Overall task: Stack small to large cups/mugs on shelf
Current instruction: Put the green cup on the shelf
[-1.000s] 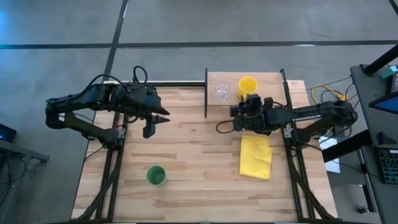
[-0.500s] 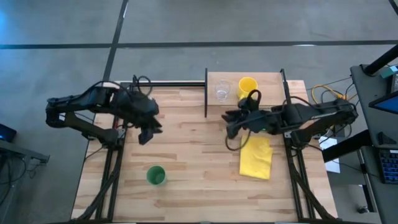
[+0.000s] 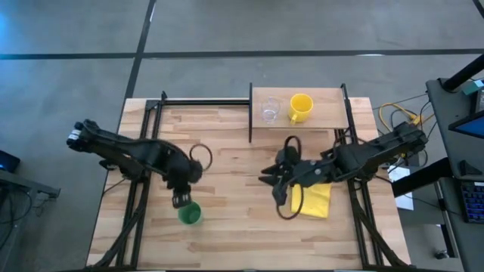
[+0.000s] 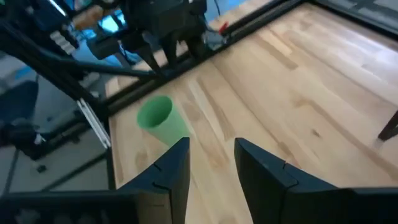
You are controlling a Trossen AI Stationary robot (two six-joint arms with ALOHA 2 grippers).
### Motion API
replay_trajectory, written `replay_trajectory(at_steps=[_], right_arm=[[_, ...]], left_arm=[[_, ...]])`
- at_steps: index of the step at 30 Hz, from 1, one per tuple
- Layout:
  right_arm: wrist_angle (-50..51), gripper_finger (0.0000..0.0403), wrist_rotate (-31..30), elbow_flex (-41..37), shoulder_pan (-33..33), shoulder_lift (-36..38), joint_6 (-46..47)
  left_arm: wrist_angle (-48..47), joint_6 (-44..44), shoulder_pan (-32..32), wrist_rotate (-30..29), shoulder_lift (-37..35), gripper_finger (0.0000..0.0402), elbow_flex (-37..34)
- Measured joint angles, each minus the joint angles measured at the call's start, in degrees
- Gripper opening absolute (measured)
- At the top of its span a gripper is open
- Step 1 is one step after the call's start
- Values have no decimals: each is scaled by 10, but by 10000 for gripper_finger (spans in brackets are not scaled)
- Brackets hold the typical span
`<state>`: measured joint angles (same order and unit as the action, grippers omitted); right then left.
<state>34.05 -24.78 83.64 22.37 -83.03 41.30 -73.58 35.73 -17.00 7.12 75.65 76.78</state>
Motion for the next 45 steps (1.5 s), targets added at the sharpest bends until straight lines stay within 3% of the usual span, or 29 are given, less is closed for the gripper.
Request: replay_trajectory(at_steps=[4, 12, 18, 26, 30, 36, 42, 45], right_arm=[[0, 121, 1, 1, 0, -26, -14], [-12, 121, 3, 1, 0, -48, -26], [-39, 121, 41, 2, 0, -51, -55], [-47, 121, 42, 2, 0, -47, -56], [-56, 121, 44, 2, 0, -47, -59], [-109, 117, 146, 2, 0, -53, -208], [-124, 110, 149, 2, -3, -70, -374], [-131, 109, 147, 2, -5, -79, -386]], left_arm=[[-30, 0, -30, 9, 18, 105, -21], [4, 0, -64, 11, 46, 105, -27], [40, 0, -64, 11, 50, 105, -69], [86, 0, -64, 18, 50, 104, -114], [113, -1, -64, 19, 50, 83, -119], [137, -6, -57, 19, 49, 8, -138], [182, -1, -13, 18, 49, 2, -134], [239, 9, 16, 12, 50, 2, -115]])
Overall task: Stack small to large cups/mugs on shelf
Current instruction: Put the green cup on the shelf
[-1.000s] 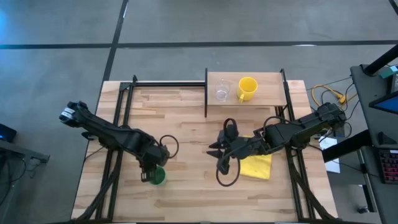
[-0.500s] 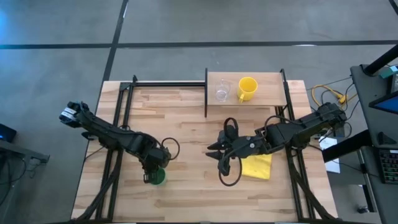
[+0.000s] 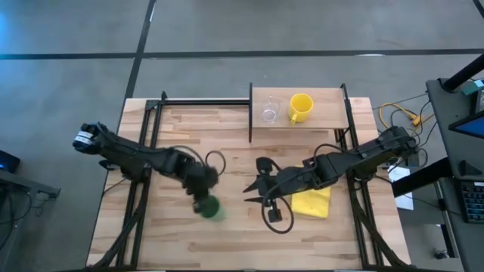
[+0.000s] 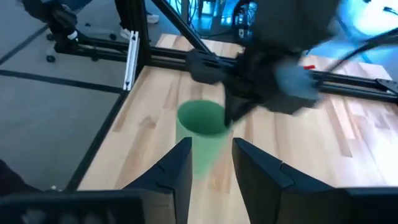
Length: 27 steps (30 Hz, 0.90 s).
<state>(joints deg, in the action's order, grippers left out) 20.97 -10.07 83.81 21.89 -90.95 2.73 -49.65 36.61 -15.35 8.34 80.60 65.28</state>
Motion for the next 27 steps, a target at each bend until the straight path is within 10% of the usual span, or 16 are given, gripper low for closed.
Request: replay_trajectory(at_steps=[27], right_arm=[[49, 106, 0, 0, 2, -3, 88]], left_arm=[[22, -174, 146, -2, 228, 1, 259]])
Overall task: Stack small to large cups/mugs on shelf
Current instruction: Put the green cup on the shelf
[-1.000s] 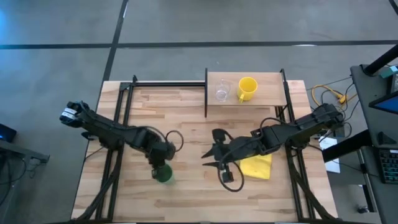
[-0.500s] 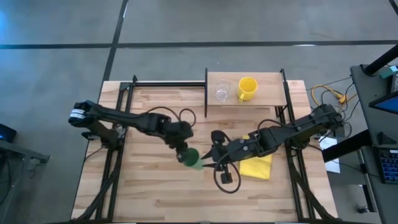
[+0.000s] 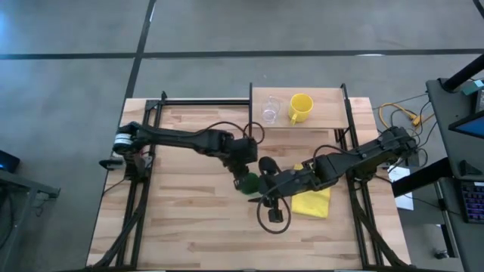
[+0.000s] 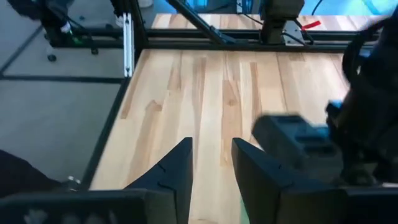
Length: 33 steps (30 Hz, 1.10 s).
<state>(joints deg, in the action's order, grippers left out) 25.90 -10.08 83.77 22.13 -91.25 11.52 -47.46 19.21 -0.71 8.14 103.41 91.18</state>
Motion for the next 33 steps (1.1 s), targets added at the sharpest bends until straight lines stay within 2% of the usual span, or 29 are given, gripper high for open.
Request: replay_trajectory(at_steps=[8, 19, 33], right_arm=[[21, 91, 5, 0, 26, 38, 50], [44, 88, 0, 0, 36, 82, 80], [56, 83, -5, 0, 36, 82, 80]], left_arm=[[-47, -35, 15, 2, 49, 1, 4], [-43, -63, 15, 0, 41, 1, 15], [-41, -79, 15, 1, 41, 1, 22]])
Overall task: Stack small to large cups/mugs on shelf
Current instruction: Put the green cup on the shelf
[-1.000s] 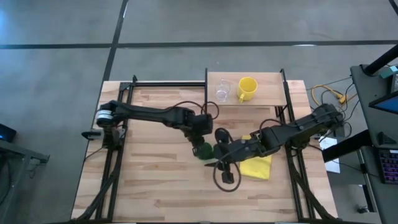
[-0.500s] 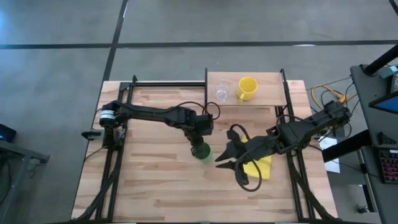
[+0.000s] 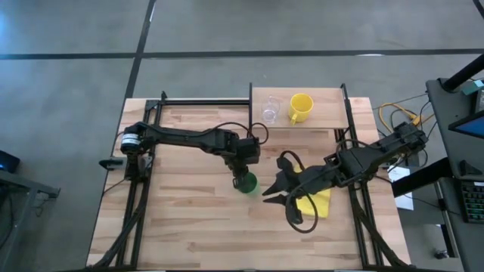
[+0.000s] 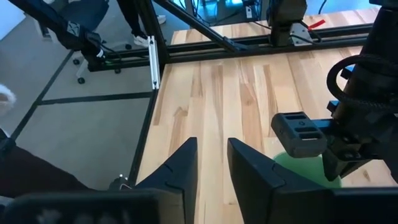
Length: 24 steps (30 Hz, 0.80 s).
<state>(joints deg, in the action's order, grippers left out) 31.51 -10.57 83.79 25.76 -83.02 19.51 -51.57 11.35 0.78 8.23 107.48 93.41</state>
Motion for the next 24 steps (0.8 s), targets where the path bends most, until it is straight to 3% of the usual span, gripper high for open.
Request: replay_trajectory(at_steps=[24], right_arm=[[-1, 77, 0, 0, 0, 0, 0]], left_arm=[[1, -28, 9, 2, 1, 2, -3]])
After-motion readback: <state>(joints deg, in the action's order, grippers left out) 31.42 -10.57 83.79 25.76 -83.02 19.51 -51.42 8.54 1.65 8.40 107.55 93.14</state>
